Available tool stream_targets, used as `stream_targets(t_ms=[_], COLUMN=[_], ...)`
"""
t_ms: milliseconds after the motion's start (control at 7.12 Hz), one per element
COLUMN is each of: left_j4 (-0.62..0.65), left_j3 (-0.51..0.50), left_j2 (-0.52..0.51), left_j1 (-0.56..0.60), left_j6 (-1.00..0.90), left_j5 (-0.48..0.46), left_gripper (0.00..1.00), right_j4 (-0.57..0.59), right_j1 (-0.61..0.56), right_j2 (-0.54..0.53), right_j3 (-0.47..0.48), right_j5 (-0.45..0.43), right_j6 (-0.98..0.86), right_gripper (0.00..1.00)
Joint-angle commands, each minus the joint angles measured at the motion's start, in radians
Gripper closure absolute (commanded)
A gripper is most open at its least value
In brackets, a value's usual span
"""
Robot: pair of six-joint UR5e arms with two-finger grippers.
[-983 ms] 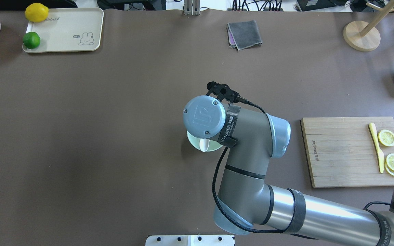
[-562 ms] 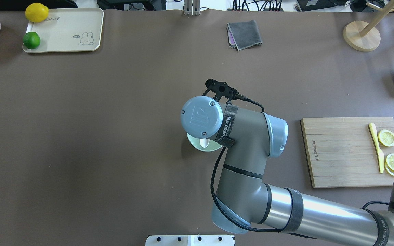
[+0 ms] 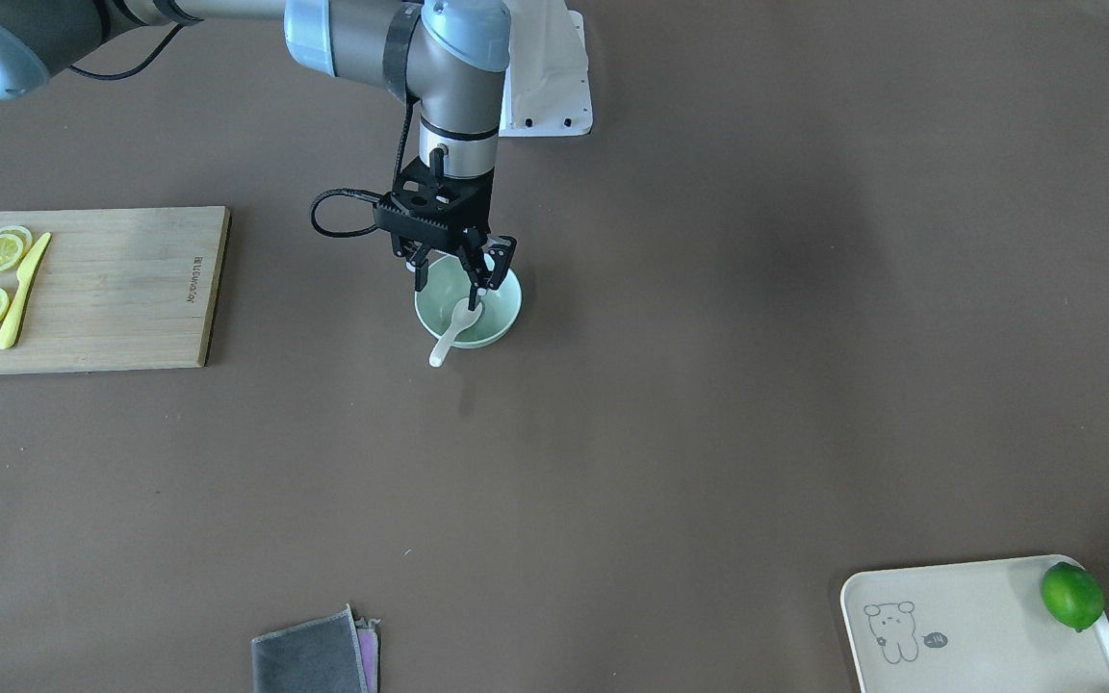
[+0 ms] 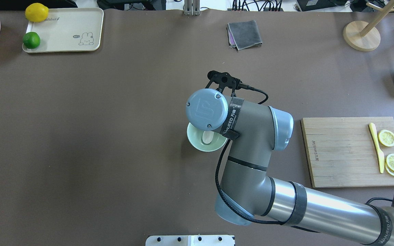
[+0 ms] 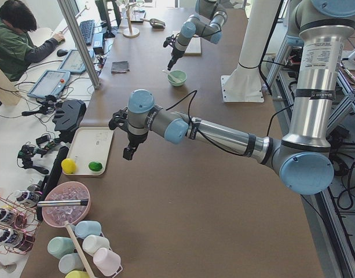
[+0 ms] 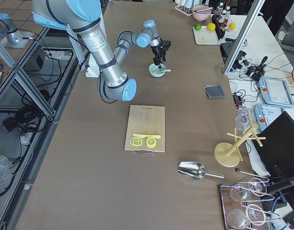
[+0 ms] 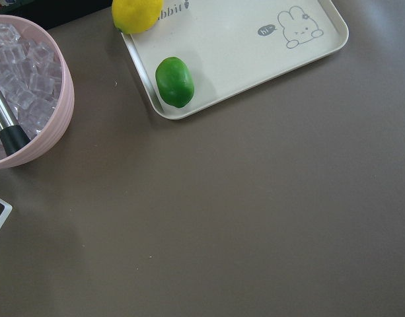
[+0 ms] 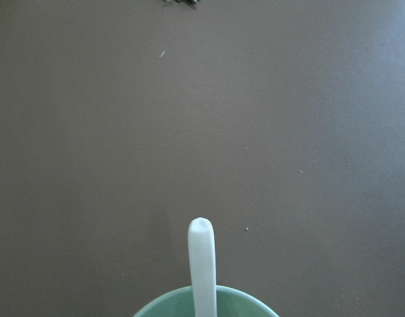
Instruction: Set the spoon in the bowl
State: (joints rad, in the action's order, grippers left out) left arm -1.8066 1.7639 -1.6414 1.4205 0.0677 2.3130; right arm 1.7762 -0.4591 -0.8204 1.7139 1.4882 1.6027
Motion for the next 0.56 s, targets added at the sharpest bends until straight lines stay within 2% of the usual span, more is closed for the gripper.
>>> stream_targets(t_ms=[0, 281, 421], left_j4=[0.015, 0.055, 0.093], left_j3=[-0.006, -0.004, -0.017], left_j2=[0.005, 0.043, 0.099], left_j1=[0.005, 0.061, 0.066], left_j6=[-0.005, -0.005, -0.002], left_j5=[0.023, 0.086, 0.05], left_gripper=[0.01, 0.01, 0.01], right_j4=[-0.011, -0.053, -0.102], right_j1=[-0.103, -0.256, -0.365], right_j2=[-0.051, -0.181, -0.265], right_j3=[0.027, 0.125, 0.16], right_j5=[0.106, 0.255, 0.402], right_j6=[-0.192, -0.477, -0.616], right_gripper=[0.0, 0.0, 0.0])
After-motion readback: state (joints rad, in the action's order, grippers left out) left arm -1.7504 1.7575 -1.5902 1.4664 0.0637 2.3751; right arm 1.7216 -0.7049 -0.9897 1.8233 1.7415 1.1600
